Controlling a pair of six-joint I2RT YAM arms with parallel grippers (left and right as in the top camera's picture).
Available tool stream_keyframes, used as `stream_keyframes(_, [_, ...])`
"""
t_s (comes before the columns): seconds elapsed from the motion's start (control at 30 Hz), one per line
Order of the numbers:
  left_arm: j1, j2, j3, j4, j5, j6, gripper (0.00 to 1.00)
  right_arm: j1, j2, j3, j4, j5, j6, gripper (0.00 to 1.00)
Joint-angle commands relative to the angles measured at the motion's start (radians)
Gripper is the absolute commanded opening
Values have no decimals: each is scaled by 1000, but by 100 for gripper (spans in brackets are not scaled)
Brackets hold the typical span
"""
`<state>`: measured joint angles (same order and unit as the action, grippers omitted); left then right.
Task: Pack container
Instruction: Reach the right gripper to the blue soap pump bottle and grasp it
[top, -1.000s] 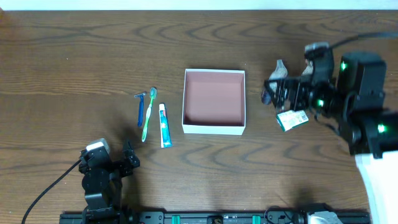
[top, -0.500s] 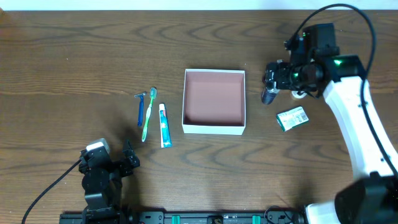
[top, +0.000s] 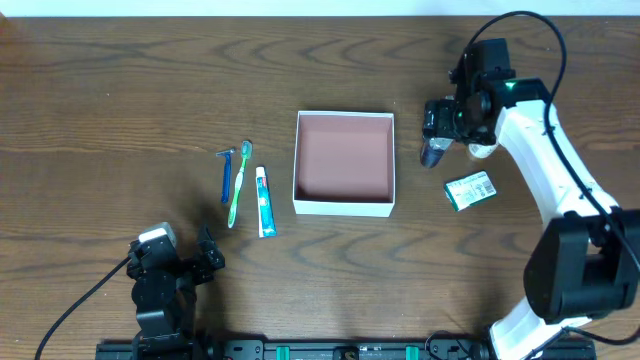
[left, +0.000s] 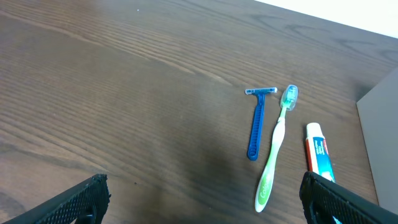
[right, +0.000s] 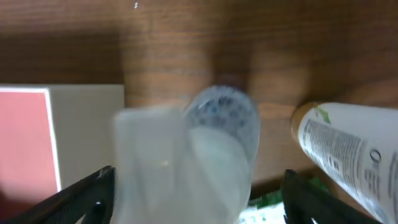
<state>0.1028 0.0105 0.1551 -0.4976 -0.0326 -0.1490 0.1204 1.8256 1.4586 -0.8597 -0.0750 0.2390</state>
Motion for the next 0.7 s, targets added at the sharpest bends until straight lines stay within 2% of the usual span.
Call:
stream_keyframes(0.0, [-2, -6, -16, -2, -8, 21, 98, 6, -2, 18, 17, 23, 27, 80])
stream_keyframes(0.17, [-2, -6, -16, -2, -8, 20, 98, 6, -2, 18, 26, 32, 26, 67])
stream_keyframes(0.23, [-2, -6, -16, -2, -8, 21, 98, 6, -2, 18, 26, 39, 26, 57])
stream_keyframes(0.5, [-2, -6, -16, -2, -8, 21, 98, 23, -2, 18, 10, 47, 25, 52])
stream_keyframes(0.67, [-2, -6, -16, -2, -8, 20, 98, 56, -2, 18, -13, 124, 11, 43])
